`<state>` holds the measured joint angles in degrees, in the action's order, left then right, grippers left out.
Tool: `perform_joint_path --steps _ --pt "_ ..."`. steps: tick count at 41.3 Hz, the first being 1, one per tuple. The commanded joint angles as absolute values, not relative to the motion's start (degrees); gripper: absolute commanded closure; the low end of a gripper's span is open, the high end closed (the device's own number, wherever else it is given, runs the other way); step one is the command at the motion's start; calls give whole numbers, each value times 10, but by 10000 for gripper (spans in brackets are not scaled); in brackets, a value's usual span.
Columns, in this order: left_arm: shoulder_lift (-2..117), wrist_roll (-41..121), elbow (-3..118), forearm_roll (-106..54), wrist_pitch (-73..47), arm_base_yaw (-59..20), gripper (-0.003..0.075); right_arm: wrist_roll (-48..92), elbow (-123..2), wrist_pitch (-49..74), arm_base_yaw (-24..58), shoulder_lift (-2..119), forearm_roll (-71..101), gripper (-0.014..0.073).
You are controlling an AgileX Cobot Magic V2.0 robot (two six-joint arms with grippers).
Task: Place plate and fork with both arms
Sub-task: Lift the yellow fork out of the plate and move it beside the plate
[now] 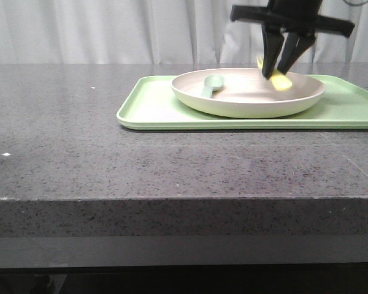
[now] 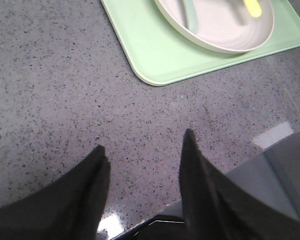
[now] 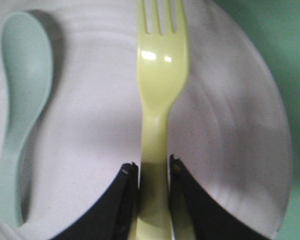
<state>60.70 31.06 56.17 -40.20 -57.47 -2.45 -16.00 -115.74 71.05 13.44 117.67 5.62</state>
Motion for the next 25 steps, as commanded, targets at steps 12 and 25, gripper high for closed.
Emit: perform_joint_path --steps 12,25 --pt "596 311 577 -429 -559 -23 397 -78 -1166 766 60 1038 48 484" --pt "596 311 577 -429 -557 -23 397 -50 -1067 762 7 1040 48 484"
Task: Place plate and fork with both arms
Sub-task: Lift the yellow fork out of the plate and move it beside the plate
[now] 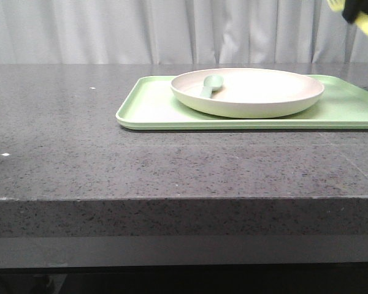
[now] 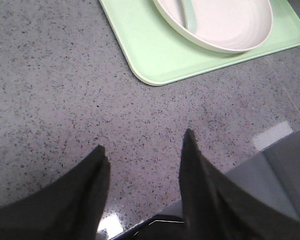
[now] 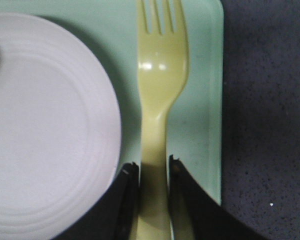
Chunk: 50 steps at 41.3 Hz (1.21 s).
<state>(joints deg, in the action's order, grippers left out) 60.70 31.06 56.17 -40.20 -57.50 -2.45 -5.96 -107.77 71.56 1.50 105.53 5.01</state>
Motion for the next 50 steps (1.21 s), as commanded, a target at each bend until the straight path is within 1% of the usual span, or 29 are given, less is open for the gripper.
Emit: perform_joint_path --steps 1,11,18,21,25,28,32,40,50 --pt "596 311 577 -429 -557 -23 397 -48 -1060 759 6 1046 48 484" --pt "596 311 577 -429 -557 -23 397 -35 -1047 724 7 1112 48 484" --pt "596 311 577 -429 -557 -23 397 -27 -1047 730 7 1138 48 470" --pt "596 311 577 -429 -556 -23 397 -27 -1047 730 7 1139 48 389" --pt "596 311 577 -429 -555 -23 397 -27 -1048 731 7 1139 48 224" --pt "596 311 577 -429 -554 -23 397 -27 -1048 731 7 1139 48 127" --pt "596 311 577 -429 -554 -23 397 -27 -1048 730 7 1139 48 50" --pt "596 311 577 -429 -554 -23 397 -27 -1048 733 8 1125 48 45" --pt "596 311 577 -429 -554 -23 397 -23 -1048 746 8 1036 48 45"
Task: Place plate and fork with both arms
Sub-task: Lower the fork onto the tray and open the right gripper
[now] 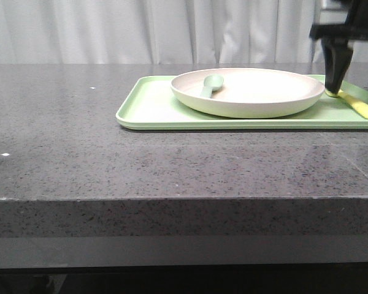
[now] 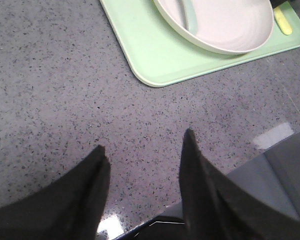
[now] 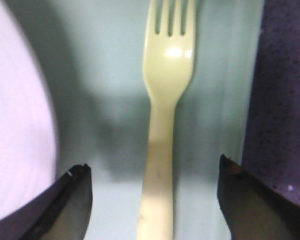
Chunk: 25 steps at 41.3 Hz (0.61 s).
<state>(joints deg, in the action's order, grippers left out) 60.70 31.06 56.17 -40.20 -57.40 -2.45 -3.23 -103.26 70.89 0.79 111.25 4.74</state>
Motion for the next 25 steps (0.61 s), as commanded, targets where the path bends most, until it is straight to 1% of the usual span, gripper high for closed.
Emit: perform_joint_path --steps 1,4,9,18,25 --pt "596 311 577 -429 -554 -23 397 -22 -1048 749 8 1029 48 45" --pt "596 311 577 -429 -554 -23 397 -21 -1047 766 9 989 48 45" --pt "596 311 577 -429 -554 -23 397 -21 -1003 760 18 899 48 45" --pt "596 311 577 -429 -554 -23 397 -19 -849 649 25 707 46 45" --pt "596 311 577 -429 -554 -23 397 16 -717 579 25 575 46 45"
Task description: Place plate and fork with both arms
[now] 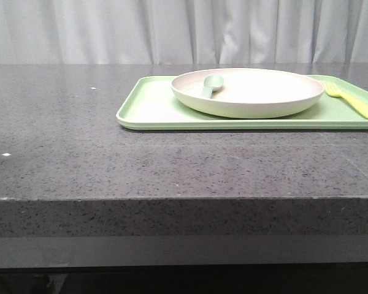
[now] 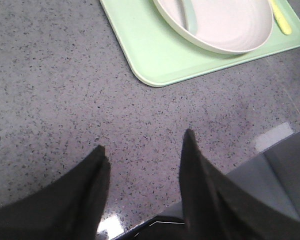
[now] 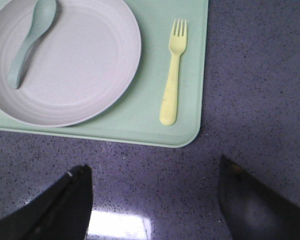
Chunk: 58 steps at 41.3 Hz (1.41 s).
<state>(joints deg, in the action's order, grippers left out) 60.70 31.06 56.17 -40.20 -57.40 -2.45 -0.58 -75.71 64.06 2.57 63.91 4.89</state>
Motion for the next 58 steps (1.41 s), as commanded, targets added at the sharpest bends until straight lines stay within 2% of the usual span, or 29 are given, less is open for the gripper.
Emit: perform_joint_path --steps 1,14,31,33,35,41,42,53,54,56,58 --pt "596 311 577 -429 -554 -23 397 17 -697 571 25 556 46 45" --pt "596 311 577 -429 -554 -23 397 17 -537 552 25 413 46 45" --pt "598 311 577 -429 -511 -23 397 16 -521 553 25 399 46 52" --pt "598 311 577 -429 -511 -23 397 16 -521 551 25 399 46 98" --pt "598 311 577 -429 -511 -23 397 16 -521 551 25 399 46 207" --pt "598 311 577 -429 -511 -23 397 16 -521 546 25 399 46 643" --pt "598 311 577 -429 -511 -23 397 15 -521 546 25 399 47 663" --pt "598 311 577 -413 -510 -23 416 15 -521 547 25 399 47 662" --pt "598 311 577 -400 -502 -23 441 15 -521 547 25 399 47 662" --pt "599 281 577 -363 -482 -23 545 15 -521 547 25 399 47 662" --pt "599 195 577 -304 -464 -20 680 15 -521 547 25 399 47 662"
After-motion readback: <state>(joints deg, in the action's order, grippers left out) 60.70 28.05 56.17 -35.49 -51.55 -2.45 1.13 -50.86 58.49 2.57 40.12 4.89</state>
